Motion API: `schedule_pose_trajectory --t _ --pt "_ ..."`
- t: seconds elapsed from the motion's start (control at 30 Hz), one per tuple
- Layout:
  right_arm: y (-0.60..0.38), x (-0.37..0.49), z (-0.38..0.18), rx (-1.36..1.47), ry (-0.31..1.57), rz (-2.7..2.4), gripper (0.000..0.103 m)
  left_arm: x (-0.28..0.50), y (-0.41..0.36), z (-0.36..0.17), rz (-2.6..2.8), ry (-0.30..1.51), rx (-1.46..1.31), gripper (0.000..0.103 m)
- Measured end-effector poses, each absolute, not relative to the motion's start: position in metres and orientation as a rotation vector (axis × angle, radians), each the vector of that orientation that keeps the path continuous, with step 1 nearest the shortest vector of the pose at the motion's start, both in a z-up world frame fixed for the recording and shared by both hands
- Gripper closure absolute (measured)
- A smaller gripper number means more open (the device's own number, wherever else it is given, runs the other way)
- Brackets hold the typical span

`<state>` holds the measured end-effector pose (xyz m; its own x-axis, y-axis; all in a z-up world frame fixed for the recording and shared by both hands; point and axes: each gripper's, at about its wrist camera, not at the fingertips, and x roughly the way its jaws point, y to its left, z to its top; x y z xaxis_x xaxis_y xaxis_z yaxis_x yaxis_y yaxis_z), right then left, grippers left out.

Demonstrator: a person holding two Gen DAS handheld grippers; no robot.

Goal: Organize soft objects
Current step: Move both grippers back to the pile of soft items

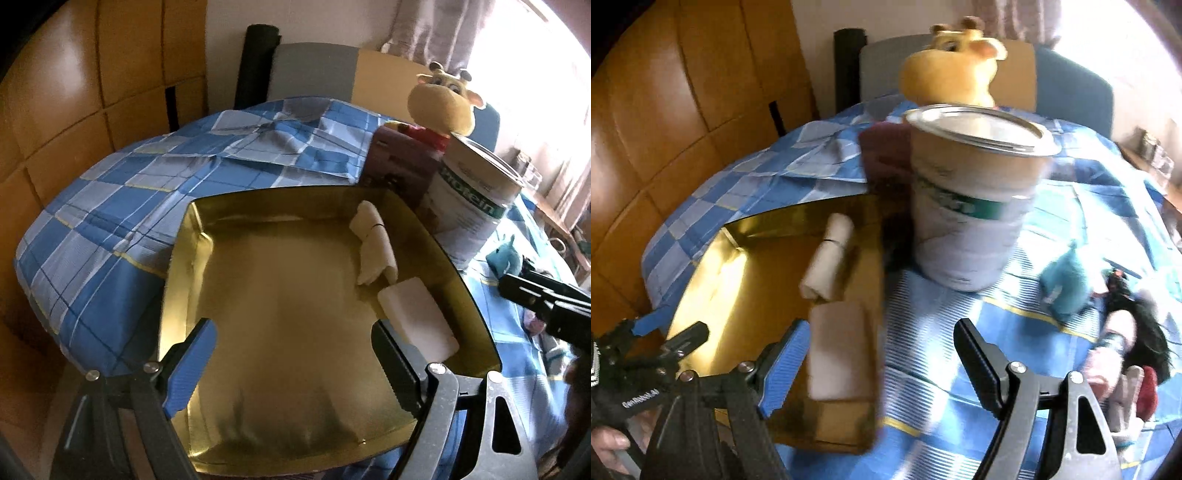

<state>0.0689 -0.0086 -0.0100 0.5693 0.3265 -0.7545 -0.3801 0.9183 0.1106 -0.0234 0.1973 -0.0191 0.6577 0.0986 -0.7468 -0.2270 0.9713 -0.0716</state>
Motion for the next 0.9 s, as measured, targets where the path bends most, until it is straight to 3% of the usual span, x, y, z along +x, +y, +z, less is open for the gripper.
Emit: schedule_pose_trajectory --t 0.7,0.9 --pt "-0.221 0.081 0.001 0.058 0.818 -0.030 0.022 -0.018 0.132 -0.005 0.044 0.798 -0.002 0.008" --pt "-0.304 0.074 -0.018 0.252 0.805 -0.226 0.022 -0.014 0.104 0.001 -0.035 0.785 0.033 0.002"
